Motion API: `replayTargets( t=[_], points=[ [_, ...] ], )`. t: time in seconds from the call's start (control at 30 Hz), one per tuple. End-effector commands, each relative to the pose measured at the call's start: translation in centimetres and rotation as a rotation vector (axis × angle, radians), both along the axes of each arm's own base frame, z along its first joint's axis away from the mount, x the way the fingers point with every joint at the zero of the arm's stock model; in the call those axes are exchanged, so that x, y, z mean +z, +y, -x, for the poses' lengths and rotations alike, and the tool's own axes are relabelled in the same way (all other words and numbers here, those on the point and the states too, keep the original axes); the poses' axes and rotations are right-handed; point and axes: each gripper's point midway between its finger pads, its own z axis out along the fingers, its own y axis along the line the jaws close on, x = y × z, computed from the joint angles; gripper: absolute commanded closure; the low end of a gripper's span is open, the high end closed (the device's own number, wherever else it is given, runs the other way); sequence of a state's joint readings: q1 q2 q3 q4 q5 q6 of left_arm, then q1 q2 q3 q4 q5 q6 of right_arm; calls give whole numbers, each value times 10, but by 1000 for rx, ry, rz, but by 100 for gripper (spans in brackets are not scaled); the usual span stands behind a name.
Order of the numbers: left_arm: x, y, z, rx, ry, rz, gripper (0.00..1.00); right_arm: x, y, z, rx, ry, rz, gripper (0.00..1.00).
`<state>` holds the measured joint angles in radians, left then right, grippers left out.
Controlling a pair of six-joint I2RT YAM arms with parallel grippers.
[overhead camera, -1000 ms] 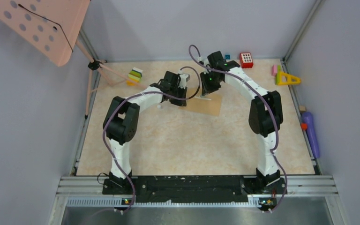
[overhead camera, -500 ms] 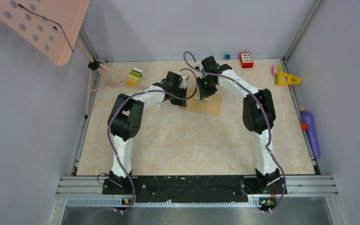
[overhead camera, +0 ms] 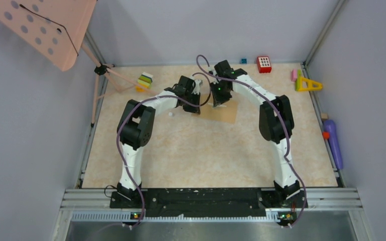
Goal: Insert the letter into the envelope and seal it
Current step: Paint the envelope at the center of the board.
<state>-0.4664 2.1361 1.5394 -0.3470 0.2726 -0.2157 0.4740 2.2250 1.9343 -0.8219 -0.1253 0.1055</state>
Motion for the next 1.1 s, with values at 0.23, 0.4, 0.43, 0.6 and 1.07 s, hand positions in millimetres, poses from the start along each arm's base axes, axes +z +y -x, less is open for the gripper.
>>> replayTargets(
  t=[0.23,0.4,0.43,0.6,1.07],
  points=[
    [-17,-1,3,-4,35,-14,86,3,44,-3,27,-30,-68,100],
    [-16,-1,4,-5,36,-13,86,-3,57,1,47,-20,-66,100],
    [-15,0,4,-5,33,-13,86,-4,59,2,49,-21,-65,100],
    [-16,0,5,-5,34,-15,86,-6,64,3,52,-31,-51,100],
    [-17,3,4,3,26,-23,86,57,16,1,10,-111,-78,100]
  ],
)
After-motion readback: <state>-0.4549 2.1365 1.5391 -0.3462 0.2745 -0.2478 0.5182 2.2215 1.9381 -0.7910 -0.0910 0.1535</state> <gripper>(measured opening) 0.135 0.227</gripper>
